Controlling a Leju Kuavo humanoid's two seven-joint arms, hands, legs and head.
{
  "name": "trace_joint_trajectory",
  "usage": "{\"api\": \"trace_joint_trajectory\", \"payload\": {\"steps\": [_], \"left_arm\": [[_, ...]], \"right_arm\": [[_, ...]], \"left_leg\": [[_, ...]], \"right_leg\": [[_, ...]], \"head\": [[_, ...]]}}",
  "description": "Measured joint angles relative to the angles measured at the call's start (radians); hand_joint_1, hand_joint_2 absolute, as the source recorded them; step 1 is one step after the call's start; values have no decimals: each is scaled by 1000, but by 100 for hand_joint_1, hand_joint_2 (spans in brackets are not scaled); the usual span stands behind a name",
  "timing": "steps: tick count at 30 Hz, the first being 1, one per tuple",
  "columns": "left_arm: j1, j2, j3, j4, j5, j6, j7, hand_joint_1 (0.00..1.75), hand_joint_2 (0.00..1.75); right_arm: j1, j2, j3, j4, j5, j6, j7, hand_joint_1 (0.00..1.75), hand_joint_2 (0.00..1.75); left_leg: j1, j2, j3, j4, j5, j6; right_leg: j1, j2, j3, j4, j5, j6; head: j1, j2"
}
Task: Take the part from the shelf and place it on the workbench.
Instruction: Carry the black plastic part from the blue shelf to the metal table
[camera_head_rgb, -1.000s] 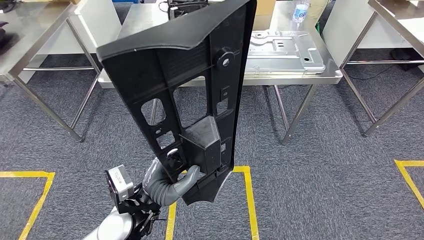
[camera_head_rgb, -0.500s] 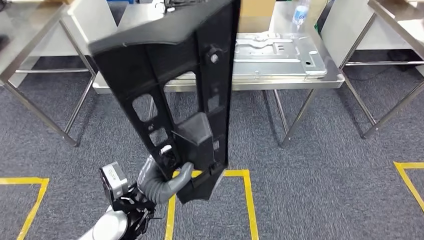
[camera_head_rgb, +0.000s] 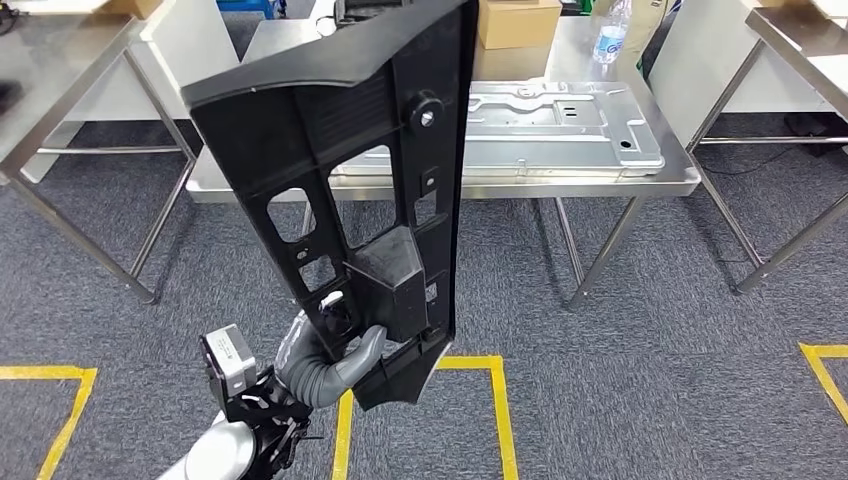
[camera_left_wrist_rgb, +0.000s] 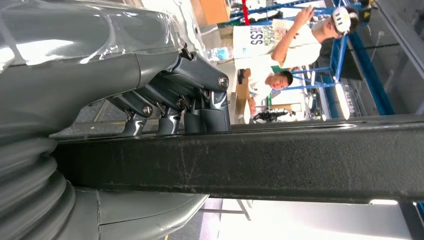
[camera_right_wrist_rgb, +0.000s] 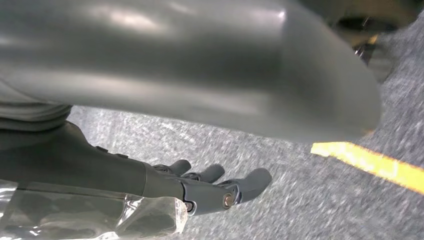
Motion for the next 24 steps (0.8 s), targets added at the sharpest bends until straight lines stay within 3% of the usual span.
{"api": "trace_joint_trajectory", "payload": {"steps": [2,3,5,6,7,8,10,12,14,17,19,21,22,23,24], "left_arm": [[-1,0,1,0,0,0,0,175,175],[-2,0,2,0,0,0,0,175,175],[-2,1,2,0,0,0,-1,175,175],[0,1,2,0,0,0,0,175,175],[2,2,2,0,0,0,0,175,175],[3,2,2,0,0,0,0,175,175],[3,3,2,0,0,0,0,175,175],[1,3,3,0,0,0,0,175,175],[1,4,4,0,0,0,0,175,175],[-1,5,5,0,0,0,0,175,175],[-5,5,6,0,1,0,-1,175,175],[-4,5,5,0,1,0,-1,175,175],[-3,5,5,0,1,0,-1,175,175],[-2,5,5,0,1,0,-1,175,175],[-2,5,5,0,1,0,-1,175,175]], "right_arm": [[0,-1,1,0,0,0,0,0,0],[-1,-1,1,0,1,-1,0,0,0],[-3,-2,2,0,1,-1,0,0,0],[-3,-2,2,0,1,0,0,0,0],[-2,-1,3,0,1,0,0,0,0],[-2,-1,3,0,1,0,0,0,0],[-1,-1,3,0,1,0,0,0,0],[-3,-1,4,0,1,0,0,0,0],[-3,0,5,0,1,0,1,0,0],[-4,0,6,0,2,-1,2,0,0],[-5,0,7,0,3,-1,2,0,0],[-3,0,8,0,3,-2,2,0,0],[-2,-1,8,0,3,-2,2,0,0],[-1,-1,9,0,3,-2,2,0,0],[-1,-1,9,0,3,-2,2,0,0]], "left_leg": [[2,2,-11,36,-20,-8],[4,3,-34,83,-42,-12],[7,5,-111,221,-97,-22],[9,5,-150,279,-114,-26],[9,6,-174,304,-113,-28],[11,6,-180,289,-91,-29],[13,9,-135,151,-1,-29],[8,12,-90,30,49,-22],[1,12,-80,5,51,-10],[7,11,-66,-4,63,7],[12,12,-54,-9,59,16],[12,12,-48,-9,51,22],[12,11,-45,-8,47,22],[12,9,-40,-8,43,21],[13,8,-33,-8,37,19]], "right_leg": [[-4,0,13,-5,0,-10],[-7,0,19,-8,-1,-13],[-7,0,24,-8,-7,-19],[-7,1,25,-8,-10,-20],[-7,2,29,-8,-13,-20],[-7,3,33,-8,-17,-20],[-8,4,47,-8,-26,-16],[-6,6,56,-8,-34,-8],[-5,5,58,-10,-41,3],[-6,4,58,7,-58,20],[-9,4,11,106,-106,29],[-10,4,-74,251,-156,36],[-11,4,-104,292,-158,38],[-12,4,-116,293,-139,40],[-14,4,-104,250,-102,40]], "head": [[-3,0],[-5,0],[-10,0],[-10,0],[-11,0],[-11,0],[-12,0],[-12,0],[-13,0],[-12,0],[-11,0],[-9,0],[-9,0],[-9,0],[-9,0]]}}
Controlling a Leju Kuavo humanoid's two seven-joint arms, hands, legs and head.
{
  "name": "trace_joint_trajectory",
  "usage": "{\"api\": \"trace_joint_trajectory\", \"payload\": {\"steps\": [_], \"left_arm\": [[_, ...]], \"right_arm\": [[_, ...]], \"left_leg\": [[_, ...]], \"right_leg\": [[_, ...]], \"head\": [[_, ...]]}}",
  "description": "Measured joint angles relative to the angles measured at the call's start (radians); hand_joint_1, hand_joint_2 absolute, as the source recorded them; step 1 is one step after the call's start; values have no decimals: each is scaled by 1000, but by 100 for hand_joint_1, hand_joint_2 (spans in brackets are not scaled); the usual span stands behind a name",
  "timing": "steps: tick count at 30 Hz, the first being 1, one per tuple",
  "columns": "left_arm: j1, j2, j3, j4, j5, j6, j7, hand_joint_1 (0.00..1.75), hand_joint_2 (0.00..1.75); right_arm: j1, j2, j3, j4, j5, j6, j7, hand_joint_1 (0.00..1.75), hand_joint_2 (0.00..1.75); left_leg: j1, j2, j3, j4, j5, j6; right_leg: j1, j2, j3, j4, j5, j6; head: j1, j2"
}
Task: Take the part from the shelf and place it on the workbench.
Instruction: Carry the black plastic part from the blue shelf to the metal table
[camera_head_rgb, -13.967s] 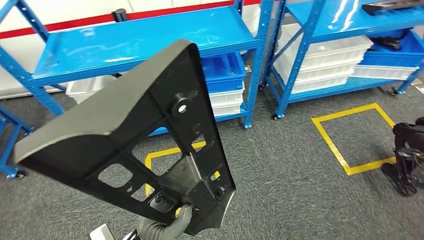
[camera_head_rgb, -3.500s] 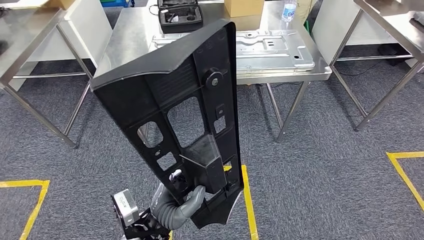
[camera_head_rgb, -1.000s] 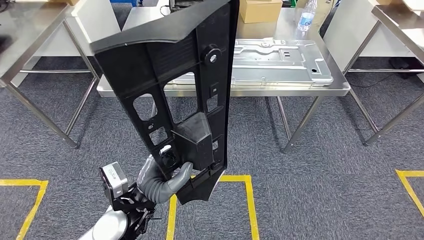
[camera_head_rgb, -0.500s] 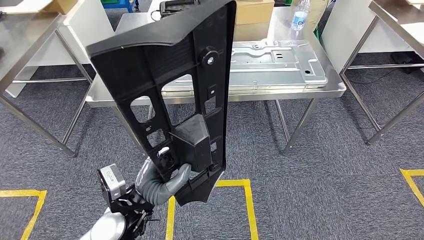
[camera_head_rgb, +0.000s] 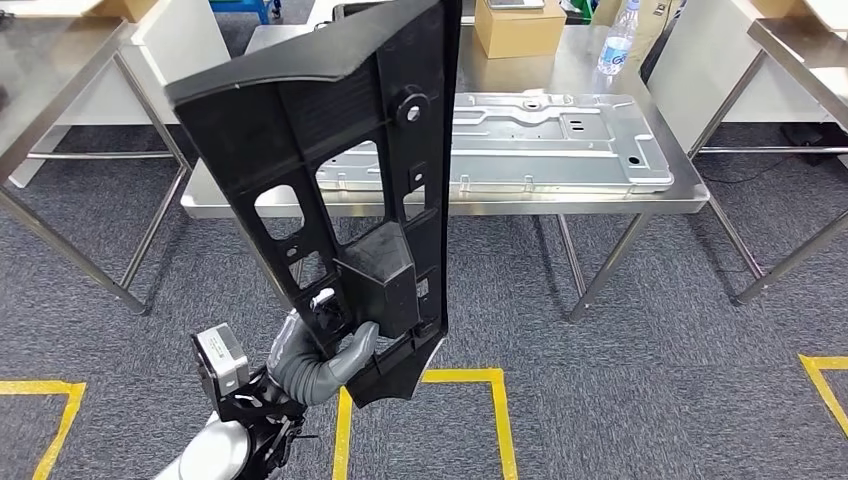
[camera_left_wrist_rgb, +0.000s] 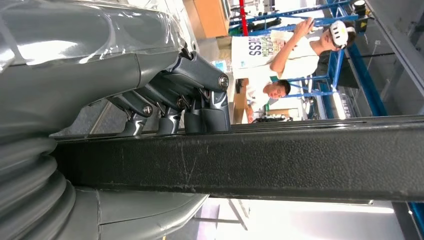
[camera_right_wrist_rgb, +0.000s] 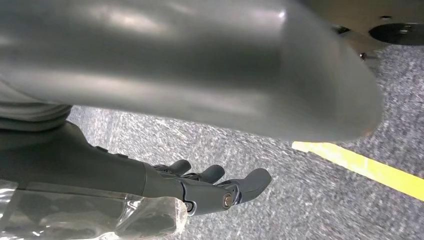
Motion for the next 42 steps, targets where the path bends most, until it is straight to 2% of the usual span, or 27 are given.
{"api": "trace_joint_trajectory", "payload": {"steps": [2,3,4,8,10,12,13,14,15,17,18,19,21,23,24,25,27,28,29,30,32,33,34,37,39,40,42], "left_arm": [[-1,0,0,0,0,0,0,175,175],[-3,0,0,0,0,0,0,175,175],[-5,0,0,0,0,0,0,175,175],[-11,0,1,0,-1,0,0,175,175],[-15,0,1,0,-1,0,0,175,175],[-16,0,1,0,0,0,0,175,175],[-15,1,1,0,0,0,0,175,175],[-14,1,1,0,0,0,0,175,175],[-14,1,1,0,0,0,0,175,175],[-15,1,1,0,0,0,0,175,175],[-16,1,1,0,0,0,0,175,175],[-17,1,1,0,0,0,0,175,175],[-18,1,1,0,0,0,1,175,175],[-18,1,2,0,0,0,1,175,175],[-20,1,2,0,0,0,1,175,175],[-21,0,2,0,0,0,0,175,175],[-21,0,1,0,0,-1,1,175,175],[-21,0,0,0,0,-1,1,175,175],[-20,0,0,0,0,-2,1,175,175],[-19,0,0,0,0,-2,1,175,175],[-20,0,0,0,0,-2,1,175,175],[-20,0,0,0,1,-2,1,175,175],[-21,0,0,0,1,-2,1,175,175],[-24,0,0,0,1,-2,1,175,175],[-25,0,0,0,0,-2,1,175,175],[-27,0,0,0,0,-2,1,175,175],[-29,0,0,0,0,-2,1,175,175]], "right_arm": [[0,0,0,0,0,0,0,0,0],[-1,-1,0,0,1,0,0,0,0],[-2,0,1,0,1,0,0,0,0],[-2,0,1,0,0,-1,-1,0,0],[-2,0,1,0,0,-1,-2,0,0],[-3,1,1,0,0,-1,-3,0,0],[-2,1,1,0,0,-1,-3,0,0],[-1,1,1,0,-1,-1,-3,0,0],[-1,1,1,0,-1,-1,-3,0,0],[-1,2,1,0,-1,-2,-3,0,0],[-2,3,1,0,-1,-2,-3,0,0],[-2,4,1,0,-1,-2,-3,0,0],[-3,5,1,0,-1,-2,-3,0,0],[-3,6,1,0,-1,-3,-3,0,0],[-4,7,1,0,-1,-4,-3,0,0],[-5,7,1,0,0,-5,-4,0,0],[-3,7,1,0,0,-5,-4,0,0],[-2,7,1,0,0,-5,-4,0,0],[-1,7,1,0,0,-5,-4,0,0],[0,7,1,0,0,-5,-3,0,0],[0,6,1,0,0,-5,-3,0,0],[0,7,1,0,0,-5,-3,0,0],[-1,7,1,0,0,-5,-4,0,0],[-2,8,1,0,0,-6,-4,0,0],[-2,8,1,0,0,-6,-4,0,0],[-2,8,1,0,0,-7,-5,0,0],[-3,9,1,0,0,-8,-5,0,0]], "left_leg": [[-1,-3,14,0,-13,-9],[-3,-3,18,1,-20,-14],[-5,-4,20,1,-24,-19],[-2,-2,16,14,-42,-39],[1,1,-31,109,-87,-48],[1,1,-115,258,-137,-52],[1,1,-149,308,-143,-53],[1,2,-165,319,-130,-52],[1,2,-161,289,-97,-49],[-2,2,-109,146,-7,-38],[-5,3,-82,81,22,-32],[-9,3,-66,40,38,-27],[-15,3,-59,19,36,-19],[-11,2,-49,10,34,-11],[-7,2,-42,5,33,-6],[-4,3,-33,1,30,-1],[-3,4,-21,0,21,5],[-3,4,-15,0,16,6],[-2,3,-8,0,10,5],[-2,1,1,0,3,3],[0,-1,21,0,-13,-5],[-1,-2,28,1,-22,-11],[-3,-2,31,1,-28,-16],[-5,-2,33,-3,-39,-30],[-1,0,27,23,-57,-39],[1,1,4,71,-80,-43],[1,2,-77,221,-136,-49]], "right_leg": [[-4,0,60,-147,84,1],[-4,1,85,-204,107,-2],[-3,2,98,-237,114,-7],[2,3,104,-249,102,-35],[-1,2,111,-251,97,-48],[1,2,118,-251,90,-55],[1,2,123,-251,85,-56],[2,3,130,-251,80,-56],[2,3,139,-251,74,-55],[3,5,159,-252,60,-51],[5,6,165,-252,54,-47],[6,6,168,-252,49,-42],[6,5,170,-255,43,-32],[4,3,172,-249,33,-23],[5,2,163,-224,19,-18],[4,2,140,-175,-4,-15],[3,2,61,-31,-57,-9],[2,2,23,26,-69,-7],[2,1,0,48,-59,-5],[0,1,-1,25,-27,-4],[-5,1,44,-111,69,-2],[-5,1,71,-179,101,-2],[-4,2,89,-222,117,-6],[1,4,98,-244,110,-24],[0,4,104,-246,104,-38],[-1,4,108,-247,101,-45],[0,4,116,-247,92,-53]], "head": [[0,0],[0,0],[0,0],[-2,0],[-4,0],[-6,0],[-7,0],[-7,0],[-7,0],[-7,0],[-7,0],[-7,0],[-7,0],[-7,0],[-7,0],[-6,0],[-5,0],[-5,0],[-5,0],[-5,0],[-5,0],[-4,0],[-4,0],[-6,0],[-7,0],[-8,0],[-10,0]]}}
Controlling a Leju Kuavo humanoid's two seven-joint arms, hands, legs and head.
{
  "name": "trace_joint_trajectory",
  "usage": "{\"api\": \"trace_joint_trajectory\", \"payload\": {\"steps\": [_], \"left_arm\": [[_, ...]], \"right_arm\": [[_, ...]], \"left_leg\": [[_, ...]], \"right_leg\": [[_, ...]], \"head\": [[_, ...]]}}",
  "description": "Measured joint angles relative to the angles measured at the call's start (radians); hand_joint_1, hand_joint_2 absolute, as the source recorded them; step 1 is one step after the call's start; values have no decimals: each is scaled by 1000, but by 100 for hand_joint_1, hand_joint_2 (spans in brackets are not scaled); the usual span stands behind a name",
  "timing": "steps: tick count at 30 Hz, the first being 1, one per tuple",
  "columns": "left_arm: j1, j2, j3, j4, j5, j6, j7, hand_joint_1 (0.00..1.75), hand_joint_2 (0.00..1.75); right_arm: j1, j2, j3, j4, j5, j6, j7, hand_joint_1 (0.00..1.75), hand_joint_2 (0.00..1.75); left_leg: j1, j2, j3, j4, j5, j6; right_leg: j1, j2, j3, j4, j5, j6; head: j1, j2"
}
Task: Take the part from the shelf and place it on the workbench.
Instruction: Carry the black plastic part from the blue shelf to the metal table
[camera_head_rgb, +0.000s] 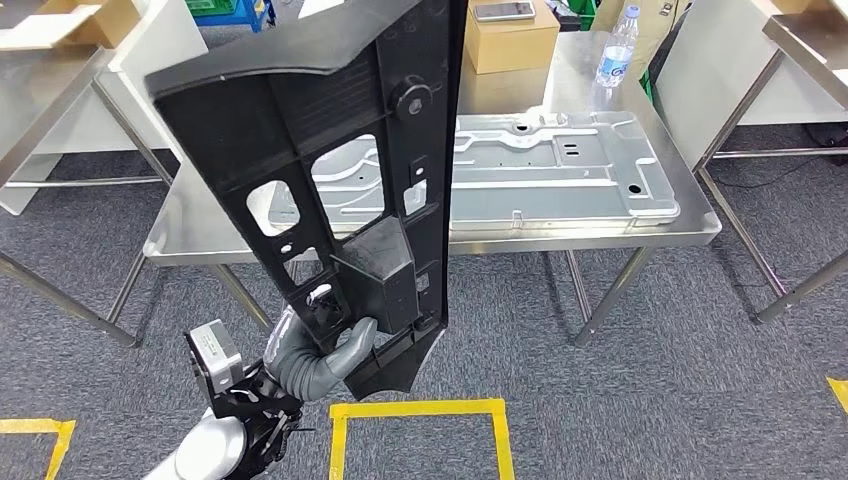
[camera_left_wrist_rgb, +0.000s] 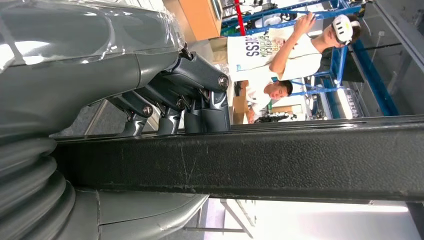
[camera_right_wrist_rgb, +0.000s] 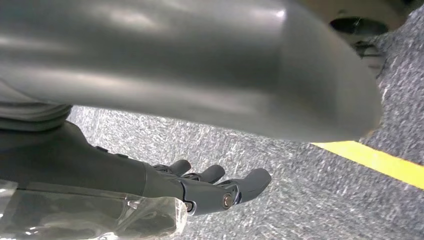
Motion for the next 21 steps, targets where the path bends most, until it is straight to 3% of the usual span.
{"api": "trace_joint_trajectory", "payload": {"steps": [1,2,3,5,7,9,12,14,16,17,18,19,21], "left_arm": [[0,0,0,0,0,0,0,175,175],[1,0,0,0,0,0,0,175,175],[1,1,0,0,0,-1,0,175,175],[0,1,0,0,0,-2,0,175,175],[-2,1,0,0,0,-2,0,175,175],[-3,1,0,0,1,-2,0,175,175],[-4,1,0,0,1,-2,0,175,175],[-5,0,0,0,1,-2,0,175,175],[-4,0,-1,0,1,-2,0,175,175],[-3,0,-1,0,2,-3,0,175,175],[-2,0,-2,0,2,-3,0,175,175],[-2,0,-2,0,4,-3,0,175,175],[-2,0,-2,0,6,-3,0,175,175]], "right_arm": [[0,0,0,0,0,0,0,0,0],[1,1,0,0,0,0,0,0,0],[2,1,0,0,0,0,0,0,0],[2,1,0,0,0,0,0,0,0],[0,4,0,0,1,0,0,0,0],[0,6,0,0,1,0,0,0,0],[0,8,0,0,1,0,0,0,0],[-3,8,0,0,1,-1,0,0,0],[-2,8,0,0,1,-1,0,0,0],[-1,8,0,0,1,0,0,0,0],[1,8,0,0,1,0,0,0,0],[2,8,0,0,1,0,0,0,0],[2,6,0,0,1,0,0,0,0]], "left_leg": [[0,0,-43,68,-18,-1],[0,0,-71,102,-16,0],[0,0,-78,93,8,2],[-4,0,-38,-37,102,15],[-14,1,10,-163,160,33],[-22,0,23,-200,159,49],[-15,-7,51,-225,157,62],[-10,-9,74,-234,154,67],[-12,-9,86,-235,144,70],[-13,-9,93,-235,137,70],[-15,-10,102,-235,130,70],[-17,-10,114,-235,121,70],[-19,-10,140,-236,101,67]], "right_leg": [[1,0,5,0,-5,-2],[2,0,12,0,-11,-2],[3,1,21,0,-17,-2],[4,3,43,-1,-32,1],[6,3,58,-3,-44,10],[5,1,64,-5,-45,25],[3,-3,67,16,-46,43],[3,-3,24,104,-92,49],[3,-3,-58,234,-140,53],[3,-3,-91,272,-144,53],[3,-3,-108,273,-125,52],[4,-3,-105,234,-85,50],[9,-3,-63,94,14,37]], "head": [[0,0],[0,0],[0,0],[0,0],[0,0],[-1,0],[-1,0],[0,0],[2,0],[2,0],[2,0],[2,0],[1,0]]}}
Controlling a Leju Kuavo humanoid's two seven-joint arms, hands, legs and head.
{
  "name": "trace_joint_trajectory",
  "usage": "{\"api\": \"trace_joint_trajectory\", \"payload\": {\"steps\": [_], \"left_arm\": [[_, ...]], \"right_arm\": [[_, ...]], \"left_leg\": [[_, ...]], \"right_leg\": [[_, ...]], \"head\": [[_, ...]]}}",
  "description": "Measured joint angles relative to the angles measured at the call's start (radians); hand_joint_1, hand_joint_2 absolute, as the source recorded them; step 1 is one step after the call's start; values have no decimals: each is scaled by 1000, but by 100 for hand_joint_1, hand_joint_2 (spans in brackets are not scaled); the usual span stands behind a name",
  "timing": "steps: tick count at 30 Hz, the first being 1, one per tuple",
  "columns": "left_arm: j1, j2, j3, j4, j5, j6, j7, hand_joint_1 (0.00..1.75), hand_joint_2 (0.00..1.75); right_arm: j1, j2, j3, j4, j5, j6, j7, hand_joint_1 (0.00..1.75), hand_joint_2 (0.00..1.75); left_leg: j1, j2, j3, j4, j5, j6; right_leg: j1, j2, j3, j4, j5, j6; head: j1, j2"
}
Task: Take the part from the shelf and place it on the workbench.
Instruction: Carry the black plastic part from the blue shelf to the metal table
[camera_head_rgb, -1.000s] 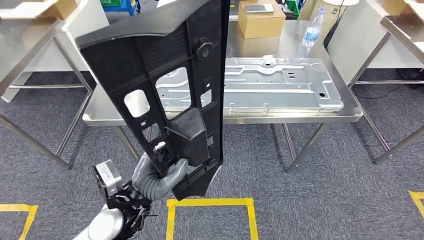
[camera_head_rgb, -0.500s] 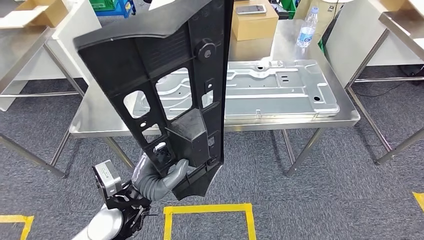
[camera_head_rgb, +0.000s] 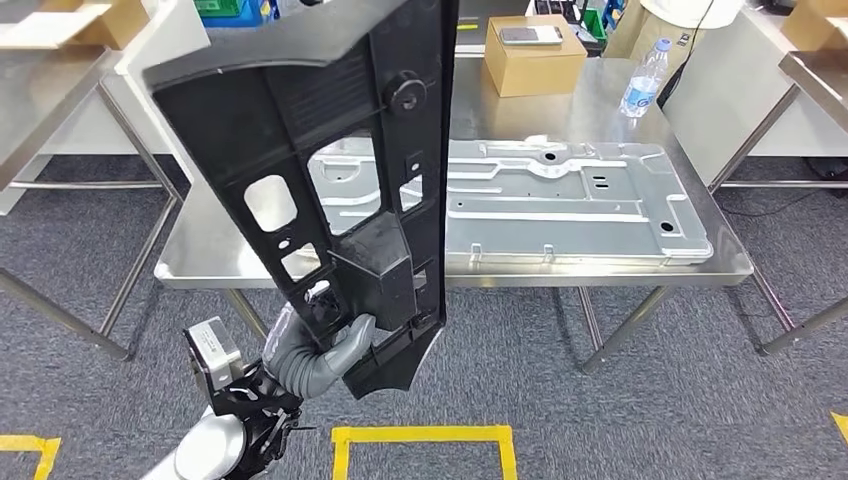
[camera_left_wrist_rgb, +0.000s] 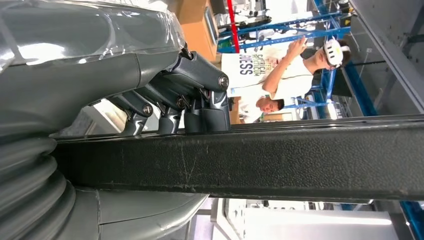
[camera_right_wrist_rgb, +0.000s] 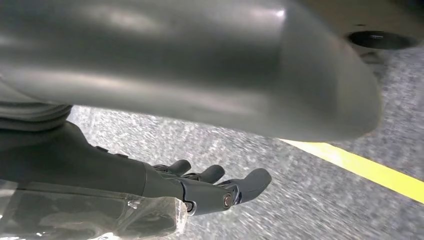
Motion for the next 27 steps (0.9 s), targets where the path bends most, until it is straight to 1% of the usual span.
{"api": "trace_joint_trajectory", "payload": {"steps": [1,2,4,5,6,7,8,9,10,11,12,13,14,15,16,17,18,19,20,21,22,23,24,25,26,27], "left_arm": [[-1,0,0,0,1,0,0,175,175],[-1,0,0,0,1,0,0,175,175],[-1,0,0,0,2,0,0,175,175],[0,-1,1,0,2,0,0,175,175],[0,-1,1,0,2,0,-1,175,175],[-3,0,2,0,2,0,-1,175,175],[-5,0,2,0,3,0,-2,175,175],[-6,0,2,0,5,0,-2,175,175],[-6,0,1,0,6,0,-2,175,175],[-4,0,1,0,7,0,-2,175,175],[-2,1,1,0,6,0,-2,175,175],[-1,1,1,0,6,0,-2,175,175],[0,2,1,0,5,0,-2,175,175],[0,2,1,0,5,0,-2,175,175],[0,2,1,0,5,0,-2,175,175],[-1,2,0,0,5,0,-2,175,175],[0,2,0,1,5,0,-2,175,175],[1,2,0,1,5,0,-1,175,175],[2,2,0,1,5,1,-1,175,175],[3,3,0,0,5,1,-1,175,175],[2,3,0,0,5,1,-1,175,175],[0,3,0,0,5,1,-1,175,175],[0,3,0,0,5,1,-1,175,175],[0,3,-1,0,5,1,-1,175,175],[1,3,-2,0,5,1,-1,175,175],[1,3,-3,0,5,1,-1,175,175]], "right_arm": [[-1,-1,0,0,0,0,0,0,0],[-1,-3,0,0,0,0,0,0,0],[-1,-4,0,0,0,0,1,0,0],[-1,-4,0,0,0,0,1,0,0],[-1,-4,0,0,0,0,1,0,0],[-1,-4,0,0,1,0,1,0,0],[-3,-4,0,0,1,0,1,0,0],[-4,-4,1,0,1,0,1,0,0],[-5,-4,1,0,1,0,1,0,0],[-4,-4,1,0,2,0,1,0,0],[-3,-3,2,0,2,0,1,0,0],[-1,-3,2,0,2,0,1,0,0],[0,-3,2,0,2,0,1,0,0],[0,-3,2,0,2,0,1,0,0],[0,-4,2,0,3,0,2,0,0],[-1,-4,3,0,4,0,2,0,0],[-2,-4,4,0,4,1,3,0,0],[-2,-4,5,0,5,1,4,0,0],[-2,-4,6,0,5,1,4,0,0],[-2,-4,8,0,5,1,5,0,0],[-3,-4,8,0,5,1,5,0,0],[-4,-4,9,0,5,1,6,0,0],[-5,-4,9,0,5,1,6,0,0],[-5,-4,9,0,5,1,6,0,0],[-4,-4,10,0,5,2,6,0,0],[-3,-4,10,0,4,2,7,0,0]], "left_leg": [[-1,0,8,-1,-8,-3],[-1,0,12,-2,-15,-7],[-4,0,16,2,-23,-17],[-5,0,18,6,-28,-20],[-5,2,18,19,-33,-25],[-3,3,6,48,-43,-30],[1,4,-22,96,-60,-37],[5,5,-61,162,-81,-45],[10,5,-106,229,-104,-50],[14,5,-147,283,-122,-55],[17,6,-177,311,-125,-59],[21,7,-188,296,-101,-64],[26,7,-183,246,-54,-69],[31,9,-167,174,2,-75],[32,9,-148,108,43,-80],[31,11,-134,65,61,-75],[29,11,-129,47,63,-66],[26,11,-127,46,55,-53],[26,11,-124,46,54,-40],[26,10,-121,46,55,-32],[26,9,-115,46,52,-25],[25,9,-109,46,48,-20],[23,10,-104,45,43,-14],[19,10,-99,45,37,-9],[15,9,-92,45,32,-5],[9,8,-85,45,26,-2]], "right_leg": [[4,-1,19,-59,21,-7],[8,-1,30,-95,32,-13],[10,-2,38,-114,23,-20],[7,-3,45,-117,27,-24],[4,-3,54,-120,23,-27],[0,-4,63,-123,19,-30],[-2,-4,71,-125,15,-33],[-2,-4,76,-126,10,-35],[-3,-4,80,-126,4,-36],[-4,-4,84,-125,-1,-35],[-6,-3,91,-125,-8,-33],[-9,-2,100,-125,-15,-29],[-13,0,112,-125,-24,-23],[-17,2,125,-125,-34,-16],[-19,3,136,-125,-42,-8],[-20,5,140,-124,-50,0],[-18,5,143,-123,-55,7],[-17,6,144,-122,-59,13],[-17,6,144,-121,-64,18],[-18,4,144,-111,-68,21],[-19,4,133,-87,-76,23],[-19,3,109,-41,-91,24],[-17,2,71,26,-113,25],[-16,2,24,99,-139,24],[-13,2,-20,160,-158,22],[-9,2,-52,194,-162,17]], "head": [[-1,0],[0,0],[0,0],[1,0],[0,0],[0,0],[-1,0],[-2,0],[-3,0],[-3,0],[-3,0],[-3,0],[-3,0],[-4,0],[-4,0],[-5,0],[-4,0],[-4,0],[-3,0],[-1,0],[0,0],[1,0],[2,0],[2,0],[2,0],[2,0]]}}
